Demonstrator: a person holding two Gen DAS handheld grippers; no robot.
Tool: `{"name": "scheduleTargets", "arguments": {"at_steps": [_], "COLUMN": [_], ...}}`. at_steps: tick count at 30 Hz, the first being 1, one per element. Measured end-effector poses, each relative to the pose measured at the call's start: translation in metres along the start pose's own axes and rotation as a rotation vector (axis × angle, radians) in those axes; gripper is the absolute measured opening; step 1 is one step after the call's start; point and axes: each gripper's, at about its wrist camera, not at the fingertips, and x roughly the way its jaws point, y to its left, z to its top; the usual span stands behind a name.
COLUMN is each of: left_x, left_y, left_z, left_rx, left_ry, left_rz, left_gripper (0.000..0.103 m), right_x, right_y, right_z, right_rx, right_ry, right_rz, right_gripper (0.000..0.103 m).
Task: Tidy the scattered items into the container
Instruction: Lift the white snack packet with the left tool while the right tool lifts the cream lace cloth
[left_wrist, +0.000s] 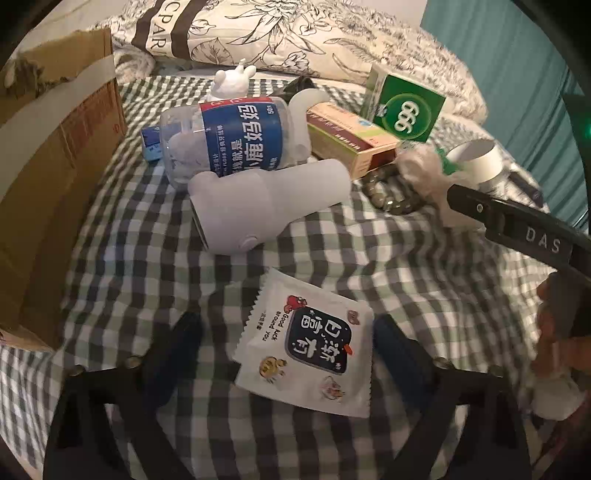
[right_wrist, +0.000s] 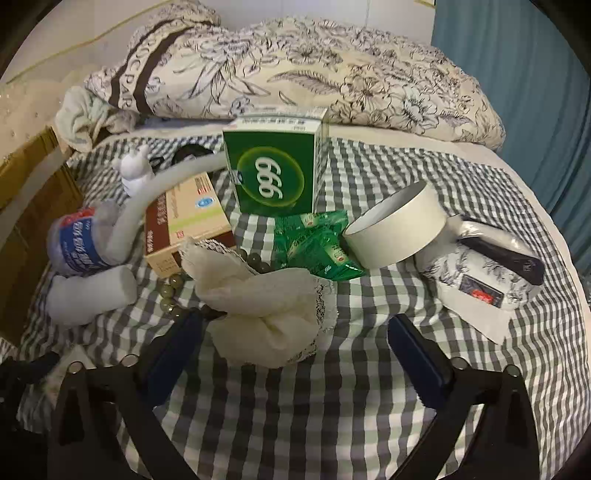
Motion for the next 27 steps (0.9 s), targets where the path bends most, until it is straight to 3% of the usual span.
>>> {"name": "scheduleTargets", "arguments": {"at_steps": [1,2,4,5,6,7,10,18,22,27], "left_x": [0.000,-0.001,-0.004,-0.006,-0.009,-0.011,-0.016,-0.044,-0.056,-0.076], "left_y": [-0.001,0.000,0.001,0.003,0.005,0.007,0.010,0.002,0.001,0.003], "left_z": [0.001,0.002,0.002,0.002,0.001,0.001,0.002,0.002,0.003,0.000], "left_rx": [0.004,0.006,0.005,0.001,-0.005,-0.013,-0.031,0.000,-0.002,-0.029], "left_ry": [-0.001,-0.002,-0.016,-0.021,-0.026,-0.030,-0.039,-0.104,-0.109,-0.126], "left_rz": [0.004,0.005,0.012,0.014,0.011,0.006,-0.018,-0.006,0.040,0.036], "left_gripper": [0.084,0.080,0.055,0.048,0.030,0.021,0.008,0.004,0.004,0.004], "right_x": [0.002,0.003,0.008,0.009,0.009,0.006,-0.006,-0.051,-0.075,-0.102], "right_y": [0.001,0.002,0.003,0.003,0.003,0.003,0.003,-0.007,-0.007,-0.008], "right_z": [0.000,-0.001,-0.004,-0.006,-0.008,-0.009,-0.012,-0.013,-0.016,-0.027], "right_rx": [-0.009,-0.017,-0.032,-0.032,-0.029,-0.026,-0.031,-0.012,-0.012,-0.019], "right_ry": [0.011,0.022,0.059,0.072,0.079,0.077,0.060,-0.010,-0.034,-0.051], "right_rz": [0.002,0.006,0.035,0.047,0.059,0.068,0.085,0.111,0.120,0.142], "right_gripper": [0.081,0.060,0.033,0.025,0.022,0.020,0.012,0.011,0.011,0.011]}}
